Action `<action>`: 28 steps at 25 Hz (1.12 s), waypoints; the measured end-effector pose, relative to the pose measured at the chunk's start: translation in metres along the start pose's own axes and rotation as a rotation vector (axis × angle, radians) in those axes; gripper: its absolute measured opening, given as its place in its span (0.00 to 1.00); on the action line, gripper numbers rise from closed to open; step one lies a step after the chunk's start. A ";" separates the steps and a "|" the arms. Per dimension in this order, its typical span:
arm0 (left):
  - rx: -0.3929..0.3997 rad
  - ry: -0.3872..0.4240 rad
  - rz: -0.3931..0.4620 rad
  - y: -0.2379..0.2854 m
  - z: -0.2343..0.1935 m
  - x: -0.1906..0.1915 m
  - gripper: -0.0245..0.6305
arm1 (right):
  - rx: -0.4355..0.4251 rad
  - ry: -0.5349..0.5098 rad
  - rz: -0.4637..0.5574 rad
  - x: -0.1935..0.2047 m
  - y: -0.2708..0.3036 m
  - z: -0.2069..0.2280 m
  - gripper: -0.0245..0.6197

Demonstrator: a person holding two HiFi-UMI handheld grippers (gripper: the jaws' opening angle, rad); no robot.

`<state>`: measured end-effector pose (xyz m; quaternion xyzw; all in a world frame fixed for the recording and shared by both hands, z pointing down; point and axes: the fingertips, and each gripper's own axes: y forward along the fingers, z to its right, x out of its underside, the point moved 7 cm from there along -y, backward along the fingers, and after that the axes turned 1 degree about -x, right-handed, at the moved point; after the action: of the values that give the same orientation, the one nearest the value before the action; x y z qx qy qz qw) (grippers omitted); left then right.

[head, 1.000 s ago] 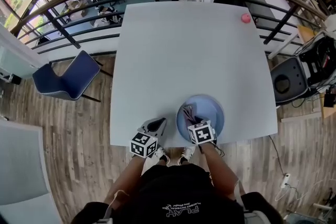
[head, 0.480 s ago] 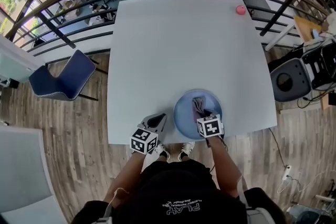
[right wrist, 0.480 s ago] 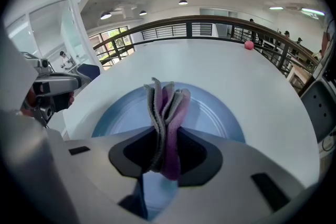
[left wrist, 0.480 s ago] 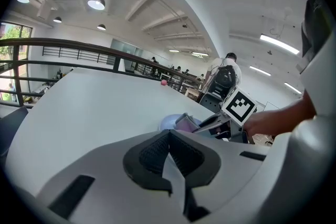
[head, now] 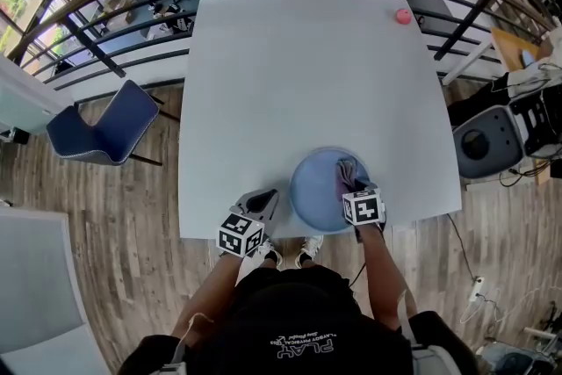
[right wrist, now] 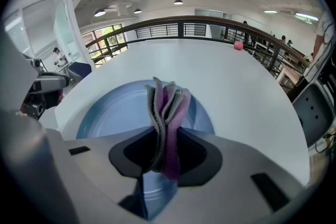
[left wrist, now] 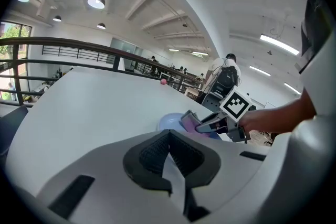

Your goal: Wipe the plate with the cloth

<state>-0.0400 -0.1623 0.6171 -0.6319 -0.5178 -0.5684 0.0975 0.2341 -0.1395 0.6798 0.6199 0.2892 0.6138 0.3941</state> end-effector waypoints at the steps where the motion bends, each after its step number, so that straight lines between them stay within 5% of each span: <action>1: 0.001 -0.004 0.001 -0.001 0.000 0.000 0.06 | 0.010 -0.003 -0.003 0.000 -0.001 0.002 0.22; 18: -0.012 -0.023 0.008 -0.011 0.004 0.004 0.06 | 0.062 -0.045 0.018 0.007 -0.015 0.007 0.22; 25: -0.002 -0.023 0.021 -0.013 0.005 0.002 0.06 | -0.165 0.158 0.047 0.010 -0.013 -0.032 0.22; 28: -0.006 -0.023 0.026 -0.014 0.004 0.001 0.06 | -0.215 0.164 0.051 0.008 -0.012 -0.050 0.22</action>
<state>-0.0481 -0.1523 0.6105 -0.6452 -0.5090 -0.5615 0.0969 0.1871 -0.1194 0.6705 0.5290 0.2369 0.6998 0.4175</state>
